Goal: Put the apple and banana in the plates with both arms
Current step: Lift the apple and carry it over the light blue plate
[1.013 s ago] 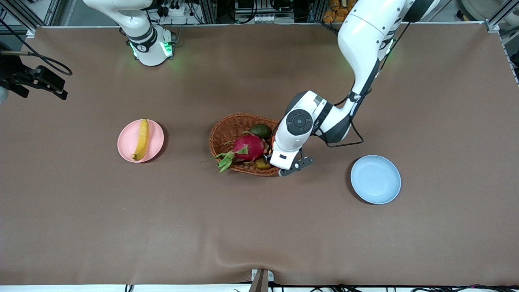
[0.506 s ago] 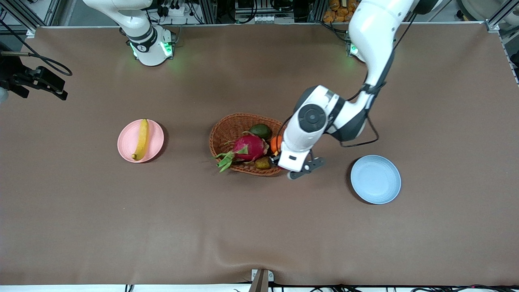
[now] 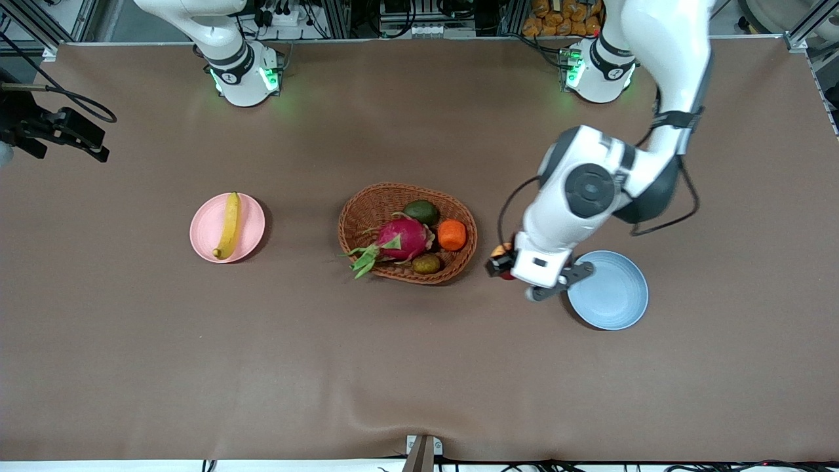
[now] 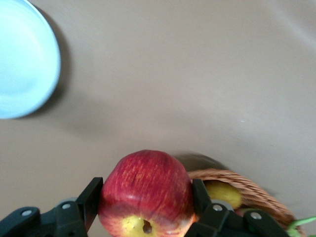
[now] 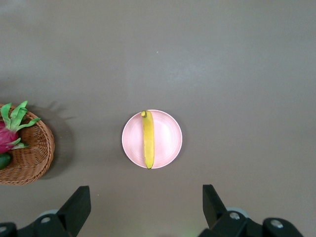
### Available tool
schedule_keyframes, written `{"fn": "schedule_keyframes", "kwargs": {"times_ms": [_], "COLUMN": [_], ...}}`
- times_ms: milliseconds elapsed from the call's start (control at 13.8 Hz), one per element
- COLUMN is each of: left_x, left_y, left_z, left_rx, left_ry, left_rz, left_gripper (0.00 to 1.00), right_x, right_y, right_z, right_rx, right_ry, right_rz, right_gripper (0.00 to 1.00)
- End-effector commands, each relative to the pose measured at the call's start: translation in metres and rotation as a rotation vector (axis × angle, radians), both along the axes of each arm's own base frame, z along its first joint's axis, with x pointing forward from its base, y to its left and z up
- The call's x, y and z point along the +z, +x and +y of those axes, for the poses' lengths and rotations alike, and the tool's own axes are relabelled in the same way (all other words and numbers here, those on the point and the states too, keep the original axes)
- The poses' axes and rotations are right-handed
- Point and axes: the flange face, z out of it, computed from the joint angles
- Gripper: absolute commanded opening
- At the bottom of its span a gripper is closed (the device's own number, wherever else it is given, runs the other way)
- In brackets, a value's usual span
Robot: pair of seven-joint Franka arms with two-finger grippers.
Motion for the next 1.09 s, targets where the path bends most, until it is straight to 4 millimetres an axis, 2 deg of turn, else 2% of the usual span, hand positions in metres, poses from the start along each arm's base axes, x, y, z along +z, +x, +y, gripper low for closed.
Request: {"fn": "schedule_keyframes", "kwargs": {"times_ms": [0, 145, 289, 362, 579, 651, 1013], "left_x": [0.007, 0.003, -0.004, -0.012, -0.044, -0.049, -0.091], "left_y": [0.007, 0.015, 0.019, 0.020, 0.028, 0.029, 0.026], "left_z": [0.051, 0.090, 0.118, 0.135, 0.204, 0.218, 0.240], "left_rx": [-0.078, -0.132, -0.167, -0.165, -0.170, -0.148, -0.131], "left_ry": [0.018, 0.025, 0.025, 0.026, 0.010, 0.007, 0.003], "left_rz": [0.044, 0.087, 0.124, 0.142, 0.189, 0.195, 0.216], "left_gripper": [0.00, 0.00, 0.00, 0.00, 0.00, 0.00, 0.00], "right_x": [0.002, 0.002, 0.002, 0.002, 0.002, 0.002, 0.001], "right_y": [0.002, 0.002, 0.002, 0.002, 0.002, 0.002, 0.002], "right_z": [-0.001, -0.001, -0.001, -0.001, -0.001, -0.001, -0.001], "right_rx": [-0.002, -0.002, -0.005, -0.005, -0.006, -0.006, -0.006], "right_ry": [0.013, 0.013, 0.013, 0.013, 0.013, 0.013, 0.013], "right_rz": [0.003, 0.003, 0.003, 0.001, 0.003, 0.003, 0.004], "right_gripper": [1.00, 1.00, 1.00, 1.00, 1.00, 1.00, 1.00]}}
